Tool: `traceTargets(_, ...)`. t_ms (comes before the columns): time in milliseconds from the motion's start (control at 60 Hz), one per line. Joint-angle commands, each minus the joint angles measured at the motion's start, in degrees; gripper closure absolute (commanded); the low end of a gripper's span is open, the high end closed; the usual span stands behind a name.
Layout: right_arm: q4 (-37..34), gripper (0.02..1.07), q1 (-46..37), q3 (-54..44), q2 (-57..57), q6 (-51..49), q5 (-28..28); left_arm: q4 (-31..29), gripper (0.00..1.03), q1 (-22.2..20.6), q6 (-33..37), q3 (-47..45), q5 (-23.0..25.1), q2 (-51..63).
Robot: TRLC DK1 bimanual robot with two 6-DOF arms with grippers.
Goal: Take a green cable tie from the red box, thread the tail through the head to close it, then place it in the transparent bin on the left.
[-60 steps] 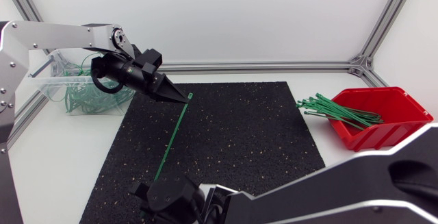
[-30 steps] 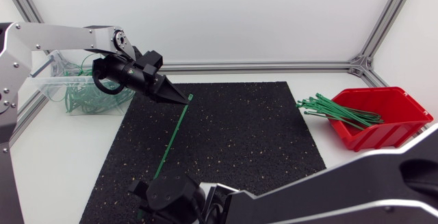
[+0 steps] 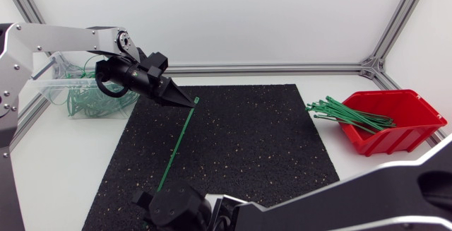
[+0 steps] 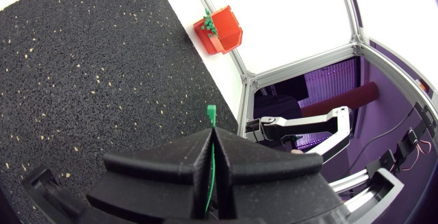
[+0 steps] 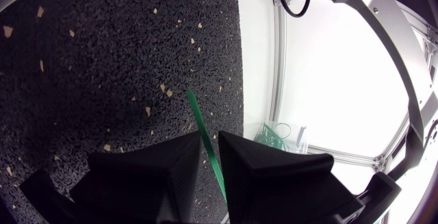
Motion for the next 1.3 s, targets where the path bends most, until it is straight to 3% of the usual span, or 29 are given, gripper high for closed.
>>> traceTargets(0, -0.4, 0.83, 0.5, -1.5, -1.4, 0.9, 0.5, -1.3, 1.00, -0.3, 0.8, 1.4, 0.3, 1.4)
traceTargets(467, -0.5, 0.84, 1.1, -2.7, -2.0, 2.1, 0.6, -1.3, 1.00, -0.7, 0.8, 1.3, 0.3, 1.4)
traceTargets(567, -0.2, 1.02, 1.2, -2.9, -2.5, 2.1, -0.2, -1.3, 1.00, -0.7, 0.8, 1.2, 0.3, 1.4)
traceTargets(1033, -0.4, 1.02, 1.0, -2.8, -3.1, 2.2, -0.2, -1.3, 1.00, -0.9, 0.8, 1.1, 0.3, 1.3)
traceTargets(1117, -3.4, 1.02, 0.5, -1.4, -4.9, 4.3, -0.9, -1.3, 1.00, -0.8, 1.2, 0.1, 0.4, 0.3)
traceTargets(1283, -17.1, 1.02, -2.4, 4.6, -10.0, 15.1, -5.7, -1.2, 1.00, -0.3, 2.6, -3.0, 1.3, -2.8)
